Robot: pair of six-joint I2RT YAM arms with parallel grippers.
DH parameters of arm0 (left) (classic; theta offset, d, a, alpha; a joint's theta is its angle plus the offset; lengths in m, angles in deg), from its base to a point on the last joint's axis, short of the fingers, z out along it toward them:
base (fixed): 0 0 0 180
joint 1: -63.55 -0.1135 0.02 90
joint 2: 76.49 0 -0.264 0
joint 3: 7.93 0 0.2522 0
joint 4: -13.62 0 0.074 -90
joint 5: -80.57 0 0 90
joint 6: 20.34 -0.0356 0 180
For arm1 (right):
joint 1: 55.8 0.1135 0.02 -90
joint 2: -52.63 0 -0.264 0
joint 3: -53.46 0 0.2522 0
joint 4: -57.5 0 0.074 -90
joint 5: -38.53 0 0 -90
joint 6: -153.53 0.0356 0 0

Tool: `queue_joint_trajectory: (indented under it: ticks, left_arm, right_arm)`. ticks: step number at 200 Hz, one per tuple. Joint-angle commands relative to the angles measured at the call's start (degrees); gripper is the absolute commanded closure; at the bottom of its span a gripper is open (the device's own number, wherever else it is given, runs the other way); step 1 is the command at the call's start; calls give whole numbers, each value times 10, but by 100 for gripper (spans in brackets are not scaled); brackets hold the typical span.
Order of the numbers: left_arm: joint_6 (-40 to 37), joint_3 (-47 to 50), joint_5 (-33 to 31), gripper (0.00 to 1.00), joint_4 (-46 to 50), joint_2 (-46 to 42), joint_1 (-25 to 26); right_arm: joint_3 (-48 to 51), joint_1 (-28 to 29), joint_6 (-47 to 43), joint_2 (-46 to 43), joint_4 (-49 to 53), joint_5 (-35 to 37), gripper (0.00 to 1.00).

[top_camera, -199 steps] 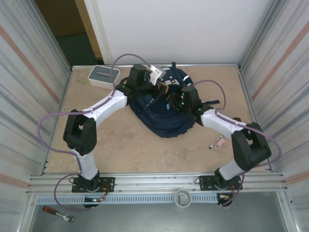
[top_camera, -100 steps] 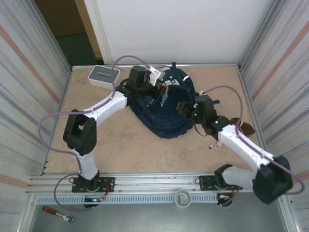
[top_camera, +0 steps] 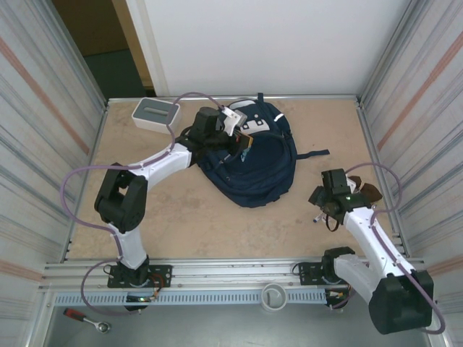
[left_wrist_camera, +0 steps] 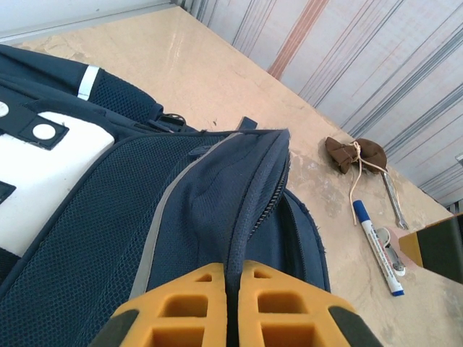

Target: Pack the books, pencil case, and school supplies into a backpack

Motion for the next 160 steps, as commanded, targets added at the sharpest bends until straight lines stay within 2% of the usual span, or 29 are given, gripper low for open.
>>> queue_joint_trajectory:
  ticks: [1, 39, 117, 160]
  left_arm:
    - [2, 12, 13, 100, -28, -36, 1]
    - [3, 28, 16, 100, -41, -42, 1]
    - [4, 43, 17, 100, -50, -48, 2]
    - [5, 43, 18, 100, -49, -47, 2]
  right_arm:
    - [15, -38, 14, -6, 10, 2, 21]
    - [44, -66, 30, 9, -23, -20, 24]
    - [68, -64, 33, 37, -82, -87, 56]
    - [60, -36, 44, 50, -101, -93, 64]
